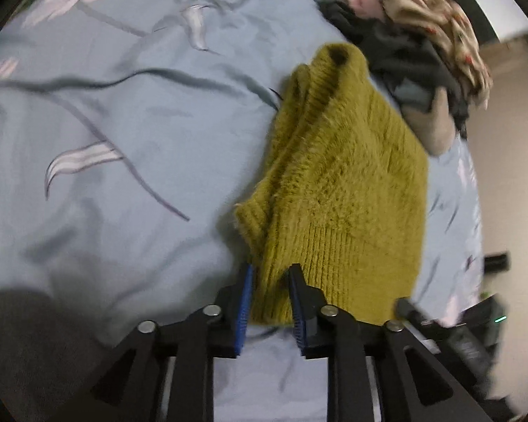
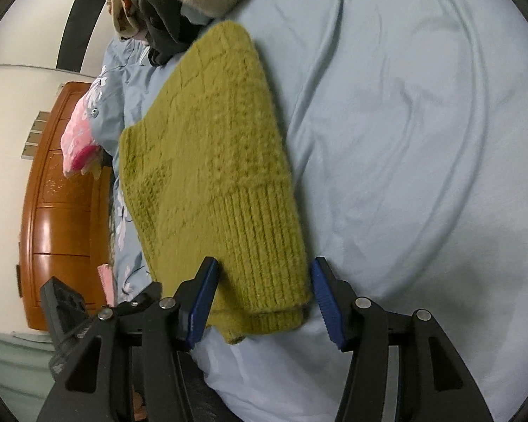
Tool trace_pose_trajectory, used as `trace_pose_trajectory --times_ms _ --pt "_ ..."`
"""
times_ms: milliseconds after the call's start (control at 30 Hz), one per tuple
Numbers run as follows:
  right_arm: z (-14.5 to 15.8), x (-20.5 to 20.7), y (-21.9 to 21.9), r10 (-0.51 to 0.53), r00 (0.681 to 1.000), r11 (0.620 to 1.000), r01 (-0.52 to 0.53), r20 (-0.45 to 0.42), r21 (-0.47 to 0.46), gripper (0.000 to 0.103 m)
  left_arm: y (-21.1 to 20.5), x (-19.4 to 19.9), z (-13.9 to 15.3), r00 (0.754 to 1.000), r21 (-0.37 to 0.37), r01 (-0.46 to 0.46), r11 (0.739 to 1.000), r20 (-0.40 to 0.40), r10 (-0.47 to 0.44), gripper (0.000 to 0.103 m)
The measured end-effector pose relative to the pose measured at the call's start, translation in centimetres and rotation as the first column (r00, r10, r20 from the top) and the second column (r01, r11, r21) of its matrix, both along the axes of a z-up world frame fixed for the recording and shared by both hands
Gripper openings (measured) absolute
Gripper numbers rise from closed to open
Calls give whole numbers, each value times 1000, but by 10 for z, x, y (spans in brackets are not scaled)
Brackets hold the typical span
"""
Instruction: Fold clothes
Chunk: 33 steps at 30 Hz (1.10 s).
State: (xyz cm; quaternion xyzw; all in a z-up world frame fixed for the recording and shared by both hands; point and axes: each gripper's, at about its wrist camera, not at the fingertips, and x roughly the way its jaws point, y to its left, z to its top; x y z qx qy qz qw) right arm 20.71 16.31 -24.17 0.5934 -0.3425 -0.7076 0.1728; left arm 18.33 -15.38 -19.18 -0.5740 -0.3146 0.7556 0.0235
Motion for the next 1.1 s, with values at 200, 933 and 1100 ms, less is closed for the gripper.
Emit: trace_pose_trajectory --times_ms 200,933,1100 --pt "-11 2 4 -18 1000 994 16 -14 -105 58 -21 12 39 989 87 -100 991 -102 108 43" --pt "32 -53 117 149 987 966 -160 -67 -201 25 18 -69 76 983 126 -38 991 -175 60 54" --pt "55 -96 178 268 958 962 -272 -100 -26 25 36 -91 64 985 119 39 992 -172 -18 57"
